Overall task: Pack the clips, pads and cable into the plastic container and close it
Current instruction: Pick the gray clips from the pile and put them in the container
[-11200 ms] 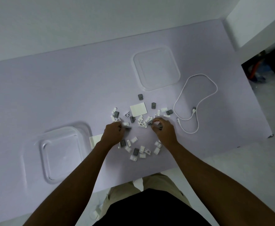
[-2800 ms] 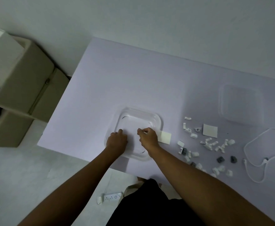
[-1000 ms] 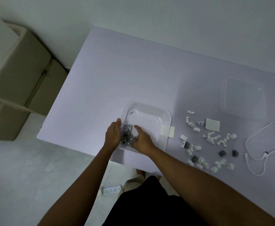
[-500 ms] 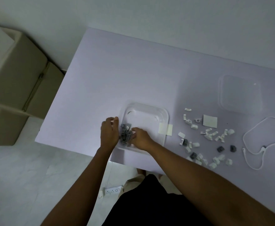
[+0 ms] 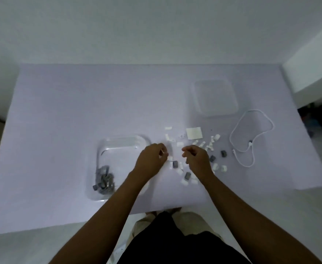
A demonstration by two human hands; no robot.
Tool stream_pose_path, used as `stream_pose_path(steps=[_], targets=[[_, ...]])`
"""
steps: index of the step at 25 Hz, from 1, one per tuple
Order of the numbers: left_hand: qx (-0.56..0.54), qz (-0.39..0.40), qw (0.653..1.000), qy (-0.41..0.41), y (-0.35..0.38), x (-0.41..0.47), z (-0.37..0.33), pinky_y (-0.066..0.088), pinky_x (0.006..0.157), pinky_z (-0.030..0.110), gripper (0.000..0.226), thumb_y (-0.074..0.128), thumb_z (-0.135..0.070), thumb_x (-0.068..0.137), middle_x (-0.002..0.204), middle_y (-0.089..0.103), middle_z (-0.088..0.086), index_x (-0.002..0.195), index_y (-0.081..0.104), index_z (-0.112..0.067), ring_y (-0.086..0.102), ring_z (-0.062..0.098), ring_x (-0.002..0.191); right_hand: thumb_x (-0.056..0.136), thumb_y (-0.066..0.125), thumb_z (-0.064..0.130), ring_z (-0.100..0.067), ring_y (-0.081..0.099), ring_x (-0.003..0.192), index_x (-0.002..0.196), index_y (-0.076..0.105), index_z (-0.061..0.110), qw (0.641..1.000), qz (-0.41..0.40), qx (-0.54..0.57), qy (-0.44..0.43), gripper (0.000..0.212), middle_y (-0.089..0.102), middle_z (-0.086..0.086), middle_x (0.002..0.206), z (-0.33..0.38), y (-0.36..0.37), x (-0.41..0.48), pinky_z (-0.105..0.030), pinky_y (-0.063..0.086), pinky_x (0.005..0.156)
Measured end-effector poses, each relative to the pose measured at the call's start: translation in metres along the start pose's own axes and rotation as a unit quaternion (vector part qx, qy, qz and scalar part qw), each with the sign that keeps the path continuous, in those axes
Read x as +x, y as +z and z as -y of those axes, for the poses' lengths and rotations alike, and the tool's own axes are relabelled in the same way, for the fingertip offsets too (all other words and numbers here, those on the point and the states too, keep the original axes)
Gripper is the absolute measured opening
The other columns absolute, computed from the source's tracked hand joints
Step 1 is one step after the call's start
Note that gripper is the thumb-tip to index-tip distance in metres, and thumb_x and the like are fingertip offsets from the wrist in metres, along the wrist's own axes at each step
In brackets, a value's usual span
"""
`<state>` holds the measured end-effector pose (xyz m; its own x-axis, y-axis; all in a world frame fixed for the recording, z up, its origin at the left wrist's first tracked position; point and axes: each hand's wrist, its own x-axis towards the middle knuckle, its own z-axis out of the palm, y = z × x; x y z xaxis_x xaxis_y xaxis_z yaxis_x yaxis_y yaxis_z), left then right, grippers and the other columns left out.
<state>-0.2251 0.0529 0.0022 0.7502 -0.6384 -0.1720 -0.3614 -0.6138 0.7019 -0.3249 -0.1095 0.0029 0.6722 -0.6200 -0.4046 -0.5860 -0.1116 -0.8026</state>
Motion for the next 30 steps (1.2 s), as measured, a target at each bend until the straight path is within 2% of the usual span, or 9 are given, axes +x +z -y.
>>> stream_pose_path(steps=[3, 8, 11, 15, 17, 20, 23, 26, 30], targets=[[0.096, 0.101, 0.99, 0.017, 0.064, 0.009, -0.01, 0.052, 0.079, 0.031, 0.021, 0.06, -0.027, 0.09, 0.107, 0.061, 0.003, 0.109, 0.064, -0.021, 0.06, 0.022, 0.097, 0.087, 0.068, 0.007, -0.015, 0.062, 0.082, 0.095, 0.07, 0.013, 0.992, 0.0, -0.129, -0.011, 0.011, 0.068, -0.001, 0.089, -0.045, -0.045, -0.002, -0.017, 0.045, 0.072], [0.157, 0.102, 0.982, -0.01, 0.104, 0.005, -0.003, 0.054, 0.074, 0.034, 0.025, 0.063, -0.025, 0.088, 0.111, 0.055, 0.005, 0.112, 0.059, -0.02, 0.06, 0.025, 0.096, 0.083, 0.072, 0.017, -0.021, 0.056, 0.108, 0.109, 0.069, 0.018, 0.953, 0.111, -0.258, -0.117, 0.027, 0.067, -0.002, 0.112, -0.102, -0.035, -0.001, -0.026, 0.039, 0.092], [0.173, 0.088, 0.981, -0.009, 0.112, 0.005, -0.005, 0.053, 0.072, 0.032, 0.02, 0.063, -0.024, 0.089, 0.109, 0.058, 0.005, 0.109, 0.062, -0.019, 0.062, 0.024, 0.093, 0.08, 0.066, 0.005, -0.026, 0.055, 0.101, 0.103, 0.072, 0.017, 0.937, 0.123, -0.273, -0.18, 0.026, 0.069, -0.003, 0.107, -0.123, -0.023, 0.004, -0.034, 0.043, 0.088], [0.175, 0.079, 0.981, -0.018, 0.111, 0.011, -0.006, 0.052, 0.071, 0.034, 0.013, 0.063, -0.023, 0.089, 0.101, 0.064, 0.006, 0.1, 0.068, -0.018, 0.061, 0.024, 0.094, 0.083, 0.067, 0.014, -0.026, 0.057, 0.091, 0.087, 0.073, 0.019, 0.926, 0.117, -0.277, -0.227, 0.008, 0.07, -0.001, 0.094, -0.128, -0.016, 0.01, -0.035, 0.044, 0.08], [0.143, 0.076, 0.986, -0.039, 0.111, 0.016, -0.006, 0.047, 0.066, 0.032, 0.01, 0.065, -0.023, 0.087, 0.094, 0.064, 0.007, 0.092, 0.067, -0.014, 0.059, 0.024, 0.089, 0.083, 0.071, 0.02, -0.021, 0.061, 0.088, 0.083, 0.071, 0.019, 0.952, 0.108, -0.201, -0.204, 0.001, 0.071, 0.001, 0.089, -0.127, -0.021, 0.012, -0.029, 0.043, 0.084], [0.075, 0.056, 0.992, -0.08, 0.11, 0.025, -0.007, 0.039, 0.061, 0.028, 0.015, 0.069, -0.022, 0.086, 0.084, 0.06, 0.007, 0.085, 0.059, -0.011, 0.056, 0.023, 0.076, 0.082, 0.077, 0.018, -0.017, 0.065, 0.079, 0.083, 0.069, 0.007, 0.998, 0.037, 0.041, -0.021, 0.014, 0.072, -0.005, 0.084, -0.114, -0.044, 0.01, -0.025, 0.052, 0.079], [-0.006, 0.021, 0.989, -0.148, 0.111, 0.035, -0.018, 0.039, 0.057, 0.026, 0.013, 0.068, -0.015, 0.084, 0.077, 0.059, 0.007, 0.08, 0.056, -0.01, 0.056, 0.022, 0.068, 0.089, 0.066, 0.007, -0.025, 0.064, 0.068, 0.084, 0.061, -0.003, 0.97, -0.022, 0.215, 0.112, 0.013, 0.07, -0.014, 0.079, -0.112, -0.083, 0.021, -0.037, 0.053, 0.064], [-0.095, 0.005, 0.976, -0.198, 0.119, 0.049, -0.039, 0.052, 0.058, 0.038, 0.013, 0.057, -0.012, 0.081, 0.067, 0.061, 0.012, 0.072, 0.051, -0.006, 0.061, 0.03, 0.063, 0.093, 0.047, 0.009, -0.029, 0.062, 0.063, 0.075, 0.055, 0.008, 0.897, -0.008, 0.396, 0.196, 0.02, 0.063, -0.015, 0.073, -0.107, -0.124, 0.032, -0.032, 0.044, 0.057], [-0.093, 0.049, 0.976, -0.192, 0.134, 0.068, -0.079, 0.033, 0.054, 0.03, 0.019, 0.047, -0.007, 0.085, 0.063, 0.05, 0.008, 0.066, 0.046, -0.006, 0.046, 0.023, 0.061, 0.085, 0.04, 0.014, -0.027, 0.056, 0.059, 0.067, 0.045, 0.017, 0.861, 0.033, 0.448, 0.238, 0.019, 0.054, -0.011, 0.068, -0.11, -0.158, 0.046, -0.029, 0.032, 0.054]])
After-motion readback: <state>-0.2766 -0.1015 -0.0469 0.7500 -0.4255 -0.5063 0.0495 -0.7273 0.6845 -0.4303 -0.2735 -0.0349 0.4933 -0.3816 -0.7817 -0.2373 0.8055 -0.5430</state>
